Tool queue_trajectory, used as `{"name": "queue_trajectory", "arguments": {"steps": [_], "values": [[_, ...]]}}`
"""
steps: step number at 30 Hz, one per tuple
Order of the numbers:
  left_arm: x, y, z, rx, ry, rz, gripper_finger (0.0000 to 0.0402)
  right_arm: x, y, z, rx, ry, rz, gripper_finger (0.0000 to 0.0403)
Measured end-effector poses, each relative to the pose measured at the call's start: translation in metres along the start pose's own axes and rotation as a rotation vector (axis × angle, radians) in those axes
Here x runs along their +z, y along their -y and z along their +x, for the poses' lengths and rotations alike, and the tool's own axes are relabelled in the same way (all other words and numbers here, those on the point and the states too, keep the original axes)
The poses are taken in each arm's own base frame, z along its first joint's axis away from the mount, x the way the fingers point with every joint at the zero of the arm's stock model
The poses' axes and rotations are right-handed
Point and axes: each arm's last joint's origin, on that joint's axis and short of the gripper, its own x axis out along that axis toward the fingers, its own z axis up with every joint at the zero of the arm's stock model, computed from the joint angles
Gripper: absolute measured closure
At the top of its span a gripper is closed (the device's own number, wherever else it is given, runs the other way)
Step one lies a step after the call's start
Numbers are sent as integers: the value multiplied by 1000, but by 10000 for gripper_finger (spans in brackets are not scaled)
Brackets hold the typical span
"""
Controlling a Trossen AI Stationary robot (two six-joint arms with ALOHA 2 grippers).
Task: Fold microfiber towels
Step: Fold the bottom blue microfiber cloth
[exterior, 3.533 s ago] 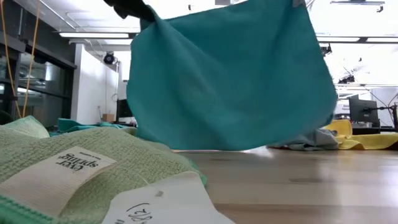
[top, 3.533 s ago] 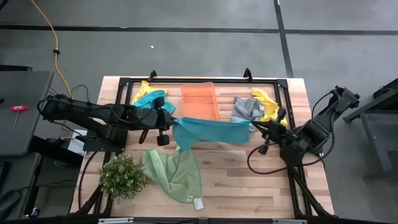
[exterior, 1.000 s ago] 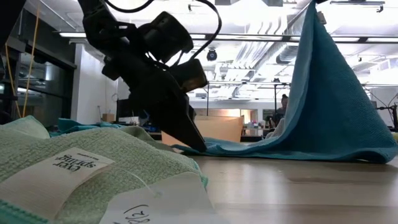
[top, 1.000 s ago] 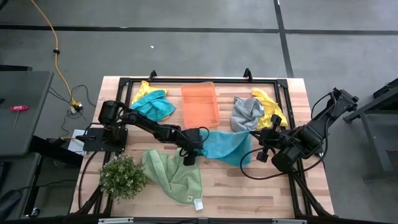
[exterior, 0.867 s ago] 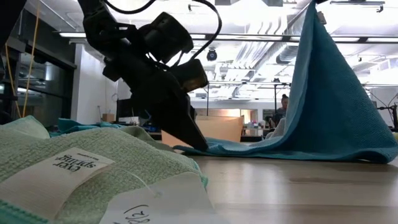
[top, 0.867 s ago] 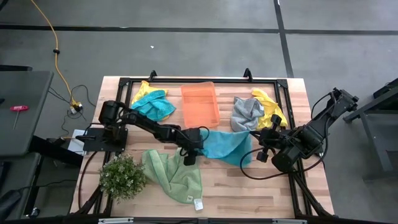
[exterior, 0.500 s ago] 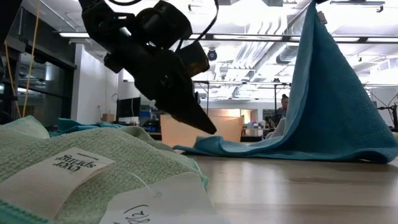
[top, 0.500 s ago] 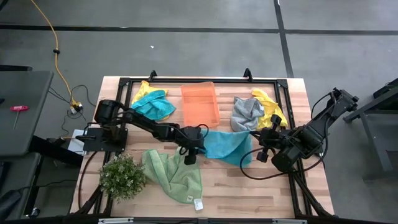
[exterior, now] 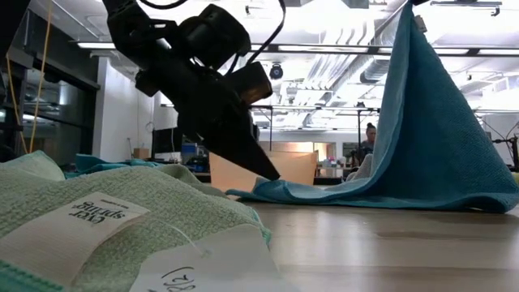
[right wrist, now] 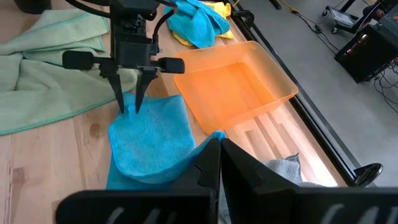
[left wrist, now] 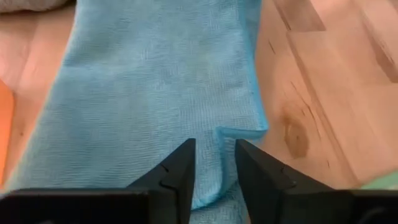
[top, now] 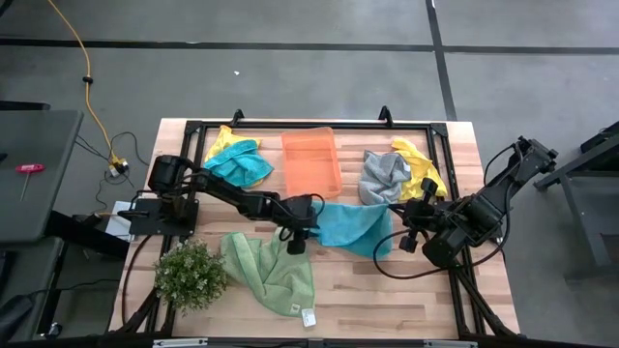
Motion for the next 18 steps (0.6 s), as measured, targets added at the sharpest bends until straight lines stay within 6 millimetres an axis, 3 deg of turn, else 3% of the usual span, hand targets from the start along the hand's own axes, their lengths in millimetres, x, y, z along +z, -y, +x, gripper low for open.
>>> {"name": "queue_trajectory", "arguments": {"steps": [9,18], "values": [[-3,0,5,-38,7,-10,213,0,0,0,0,0,0,403],[-7,1,15,-68,32,-7,202,0,0,0,0,0,0,403]]}}
